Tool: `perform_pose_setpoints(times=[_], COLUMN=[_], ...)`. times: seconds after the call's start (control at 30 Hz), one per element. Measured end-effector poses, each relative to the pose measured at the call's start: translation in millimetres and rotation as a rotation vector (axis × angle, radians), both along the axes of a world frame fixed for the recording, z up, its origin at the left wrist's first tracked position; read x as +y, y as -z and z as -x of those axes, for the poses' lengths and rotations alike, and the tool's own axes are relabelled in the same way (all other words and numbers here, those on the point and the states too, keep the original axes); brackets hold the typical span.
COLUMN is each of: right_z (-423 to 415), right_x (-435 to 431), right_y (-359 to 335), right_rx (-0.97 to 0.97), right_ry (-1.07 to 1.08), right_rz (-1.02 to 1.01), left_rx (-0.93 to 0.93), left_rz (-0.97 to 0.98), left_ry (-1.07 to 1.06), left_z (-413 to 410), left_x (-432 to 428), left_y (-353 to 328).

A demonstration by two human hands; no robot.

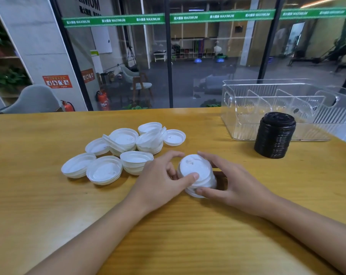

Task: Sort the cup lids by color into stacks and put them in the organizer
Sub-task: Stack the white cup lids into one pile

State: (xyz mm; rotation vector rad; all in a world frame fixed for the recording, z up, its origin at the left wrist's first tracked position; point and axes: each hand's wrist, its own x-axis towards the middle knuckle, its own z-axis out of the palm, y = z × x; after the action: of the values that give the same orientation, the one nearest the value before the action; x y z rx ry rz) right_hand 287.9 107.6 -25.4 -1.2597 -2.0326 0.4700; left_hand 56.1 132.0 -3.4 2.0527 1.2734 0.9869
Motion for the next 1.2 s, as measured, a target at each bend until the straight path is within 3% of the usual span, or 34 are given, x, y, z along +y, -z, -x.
perform_pose_setpoints(times=[0.17,0.37,0.57,0.83,1.2], right_z=[-1.6,-2.6,-4.1,-2.8,-2.9], right_x=[-0.1,1.2,4.0,0.6,-3.3], right_y=[-0.9,-0.5,0.5,-3.1,-8.3], right_rx=[0.008,0.003,0.033,-0.096,-0.123], right_ry=[-0.011,-0.035,-0.006,-0.015,-0.028], right_rz=[0.023,0.023,0.03,-0.016,0.001], left_rx=[0.116,-0.007,-0.037,0.017,0.049], left_rz=[-0.063,0.03,0.017,-0.003,0.032], left_ry=[0.001,0.253,0.177,0.12,0.193], left_z=[3.2,9.0,6.6,1.3,5.9], left_x=[3.3,8.8,10.1,7.0,8.6], left_y=[5.5,6.5,9.3,14.4,10.4])
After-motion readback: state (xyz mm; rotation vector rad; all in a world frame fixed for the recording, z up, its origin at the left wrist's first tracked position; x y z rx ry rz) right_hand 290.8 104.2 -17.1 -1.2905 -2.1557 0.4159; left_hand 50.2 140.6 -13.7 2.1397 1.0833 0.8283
